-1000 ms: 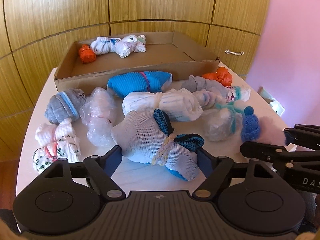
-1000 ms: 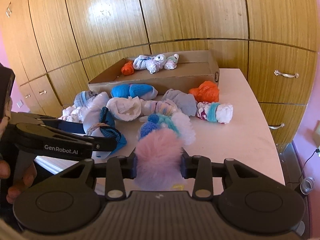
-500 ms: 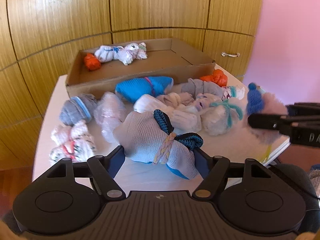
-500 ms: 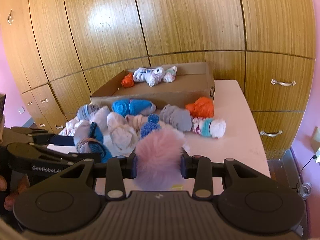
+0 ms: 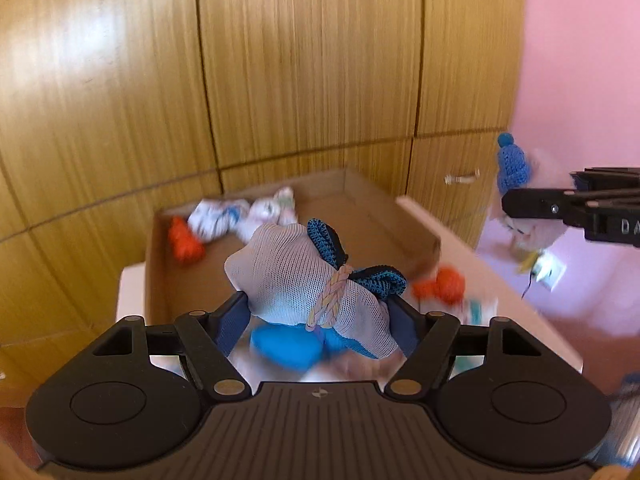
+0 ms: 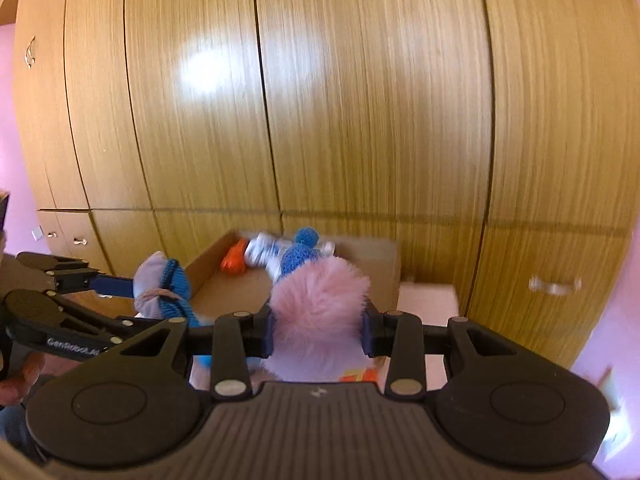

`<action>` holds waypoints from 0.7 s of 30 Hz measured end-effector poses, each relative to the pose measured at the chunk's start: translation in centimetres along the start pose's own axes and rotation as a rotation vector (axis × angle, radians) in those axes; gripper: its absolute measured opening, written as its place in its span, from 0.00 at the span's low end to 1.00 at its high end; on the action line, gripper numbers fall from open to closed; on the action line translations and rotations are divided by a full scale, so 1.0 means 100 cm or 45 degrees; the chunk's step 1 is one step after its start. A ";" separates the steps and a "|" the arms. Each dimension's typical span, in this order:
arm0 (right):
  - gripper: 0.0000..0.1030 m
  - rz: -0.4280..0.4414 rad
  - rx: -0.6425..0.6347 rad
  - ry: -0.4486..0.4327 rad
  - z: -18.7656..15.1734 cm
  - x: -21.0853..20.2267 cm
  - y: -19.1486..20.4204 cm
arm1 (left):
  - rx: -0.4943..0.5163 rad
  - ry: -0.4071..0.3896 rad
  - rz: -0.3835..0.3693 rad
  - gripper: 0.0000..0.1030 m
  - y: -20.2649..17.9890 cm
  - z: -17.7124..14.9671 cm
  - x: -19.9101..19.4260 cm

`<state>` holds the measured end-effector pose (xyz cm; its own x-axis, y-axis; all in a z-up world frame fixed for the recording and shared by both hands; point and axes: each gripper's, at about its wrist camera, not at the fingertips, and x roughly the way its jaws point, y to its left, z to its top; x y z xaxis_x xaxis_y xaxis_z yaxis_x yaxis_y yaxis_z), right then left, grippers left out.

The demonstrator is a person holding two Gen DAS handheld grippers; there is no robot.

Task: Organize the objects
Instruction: 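Carry grey knit bundle with left gripper while right carries pink pom-pom hat into tray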

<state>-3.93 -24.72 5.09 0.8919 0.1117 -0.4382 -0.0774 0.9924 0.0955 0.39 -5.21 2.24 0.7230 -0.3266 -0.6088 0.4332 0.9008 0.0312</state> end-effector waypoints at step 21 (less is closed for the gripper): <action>0.34 0.043 0.064 0.307 0.061 0.231 -0.057 | 0.161 0.243 -0.014 0.75 -0.002 0.082 0.209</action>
<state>19.81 -28.11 -0.15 0.7564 0.1601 -0.6342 -0.0780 0.9847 0.1556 19.82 -14.59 -3.95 0.6080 -0.2654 -0.7482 0.5134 0.8504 0.1155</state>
